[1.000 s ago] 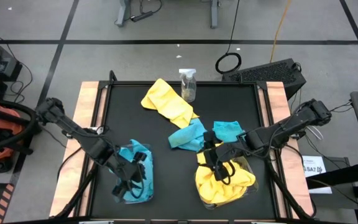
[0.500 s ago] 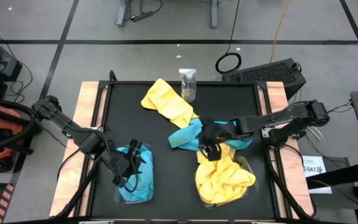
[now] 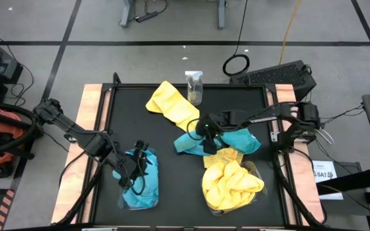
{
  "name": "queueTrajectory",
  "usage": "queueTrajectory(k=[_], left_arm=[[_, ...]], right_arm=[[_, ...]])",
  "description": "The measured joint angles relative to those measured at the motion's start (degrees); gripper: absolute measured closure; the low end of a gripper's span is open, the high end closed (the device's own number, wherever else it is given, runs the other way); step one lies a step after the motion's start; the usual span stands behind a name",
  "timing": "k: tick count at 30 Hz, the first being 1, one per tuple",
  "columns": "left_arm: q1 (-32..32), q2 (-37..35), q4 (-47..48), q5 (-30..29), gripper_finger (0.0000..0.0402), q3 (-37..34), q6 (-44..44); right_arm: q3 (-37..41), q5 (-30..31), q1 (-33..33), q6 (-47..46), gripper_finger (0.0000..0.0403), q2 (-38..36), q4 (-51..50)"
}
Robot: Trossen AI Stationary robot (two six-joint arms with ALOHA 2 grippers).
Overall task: Sort microfiber towel by color & place in baskets
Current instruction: Put the blue microfiber towel into the left transparent bin
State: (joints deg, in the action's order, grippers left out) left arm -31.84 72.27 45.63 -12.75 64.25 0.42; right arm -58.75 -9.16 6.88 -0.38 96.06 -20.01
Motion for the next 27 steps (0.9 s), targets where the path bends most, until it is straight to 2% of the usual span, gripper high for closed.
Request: queueTrajectory(k=[9,16,19,25,27], left_arm=[[0.36,0.00,-0.15,0.02,0.0207,-0.02,-0.82],[0.35,0.00,-0.31,0.02,0.0207,-0.04,-0.76],[0.35,0.00,-0.39,0.02,0.0207,-0.04,-0.76],[0.35,0.00,-0.73,0.02,0.0207,-0.04,-0.73],[0.35,0.00,-0.81,0.02,0.0207,-0.04,-0.71]], right_arm=[[-4.66,2.52,-0.06,1.17,0.0188,11.45,-0.50],[-7.72,7.49,-0.58,5.37,0.0197,15.10,-2.70],[-8.22,8.32,-1.45,7.16,0.0231,15.23,-2.70],[-9.40,8.73,-2.87,10.46,0.0372,15.15,-3.52],[-10.42,8.67,-3.44,11.28,0.0389,15.26,-5.02]])
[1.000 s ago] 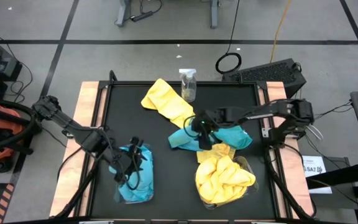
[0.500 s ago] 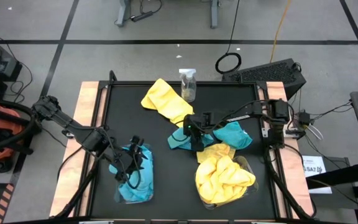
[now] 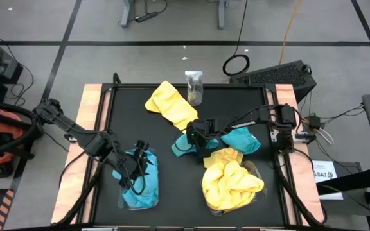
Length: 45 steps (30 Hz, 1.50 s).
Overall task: Sort microfiber towel by color & place in baskets
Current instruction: Put the blue microfiber towel into the left transparent bin
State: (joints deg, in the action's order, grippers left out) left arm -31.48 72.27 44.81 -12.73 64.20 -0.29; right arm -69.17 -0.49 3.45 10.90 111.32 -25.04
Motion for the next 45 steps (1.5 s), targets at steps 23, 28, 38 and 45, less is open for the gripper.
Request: queueTrajectory(k=[23,28,38,45], left_arm=[[1.22,0.02,-15.76,-9.41,0.0207,-1.02,-6.32],[5.00,0.45,-25.98,-9.05,0.0191,-3.28,-11.18],[12.30,4.48,-43.20,5.97,0.0069,-4.63,-13.56],[16.63,9.51,-48.39,14.00,0.0049,-4.63,-11.58]], right_arm=[[-13.37,3.58,-13.33,2.84,0.0402,-19.01,-13.83],[-13.37,3.43,-16.71,4.77,0.0402,-22.75,-11.19],[-13.36,3.56,-20.58,7.50,0.0403,-22.55,-10.31],[-13.37,3.40,-22.47,11.37,0.0403,-22.57,-7.65]])
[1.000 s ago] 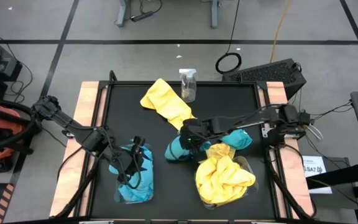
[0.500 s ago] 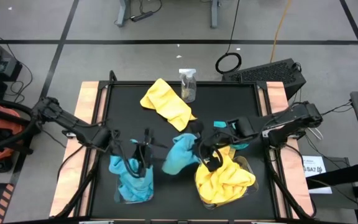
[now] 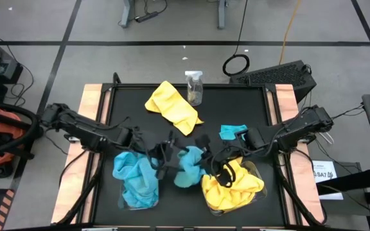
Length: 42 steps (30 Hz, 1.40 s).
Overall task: Sort microfiber towel by color & place in baskets
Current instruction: Put the blue microfiber towel into the left transparent bin
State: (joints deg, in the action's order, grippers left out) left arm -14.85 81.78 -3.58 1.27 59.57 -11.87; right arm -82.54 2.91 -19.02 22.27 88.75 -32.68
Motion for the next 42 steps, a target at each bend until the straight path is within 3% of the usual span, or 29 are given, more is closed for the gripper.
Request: queueTrajectory(k=[11,15,20,28,31,36,42], left_arm=[[1.67,5.05,-9.38,5.15,0.0050,-0.01,-3.41],[1.71,5.24,-9.37,6.04,0.0072,-0.02,-5.01],[1.70,5.24,-9.59,6.23,0.0148,-0.01,-6.38],[1.70,5.24,-9.50,7.74,0.0346,-0.02,-9.12],[1.71,5.17,-9.45,7.70,0.0384,-0.02,-10.19],[1.60,3.75,-6.33,6.40,0.0383,0.00,-11.15],[-0.44,-2.43,4.75,2.94,0.0384,0.02,-11.35]], right_arm=[[0.02,-2.90,-1.80,4.13,0.0403,0.00,5.06],[0.02,-2.92,-2.15,5.56,0.0403,0.00,6.22],[0.02,-2.92,-2.21,5.57,0.0393,0.00,6.73],[0.02,-2.94,-2.21,5.07,0.0371,0.00,8.50],[0.02,-2.92,-2.21,2.94,0.0352,0.00,8.54],[0.02,-2.10,-2.36,0.06,0.0292,0.00,7.78],[0.00,4.57,-2.93,-3.16,0.0205,-0.04,4.11]])
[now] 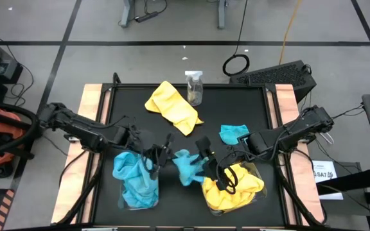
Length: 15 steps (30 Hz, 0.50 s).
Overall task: Sort microfiber towel by color & place in baskets
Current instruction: Put the blue microfiber towel into the left transparent bin
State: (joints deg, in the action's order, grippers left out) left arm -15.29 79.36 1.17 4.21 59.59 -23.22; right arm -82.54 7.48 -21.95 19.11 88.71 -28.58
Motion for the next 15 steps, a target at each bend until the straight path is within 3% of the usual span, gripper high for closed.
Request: queueTrajectory(k=[6,15], left_arm=[[-5.00,-9.08,13.74,-6.73,0.0384,1.01,1.81],[-12.86,-18.45,36.52,-8.44,0.0384,4.87,14.73]], right_arm=[[0.00,1.86,0.02,-1.07,0.0153,-0.01,-1.98],[0.00,3.21,0.04,-0.96,0.0159,-0.01,-3.14]])
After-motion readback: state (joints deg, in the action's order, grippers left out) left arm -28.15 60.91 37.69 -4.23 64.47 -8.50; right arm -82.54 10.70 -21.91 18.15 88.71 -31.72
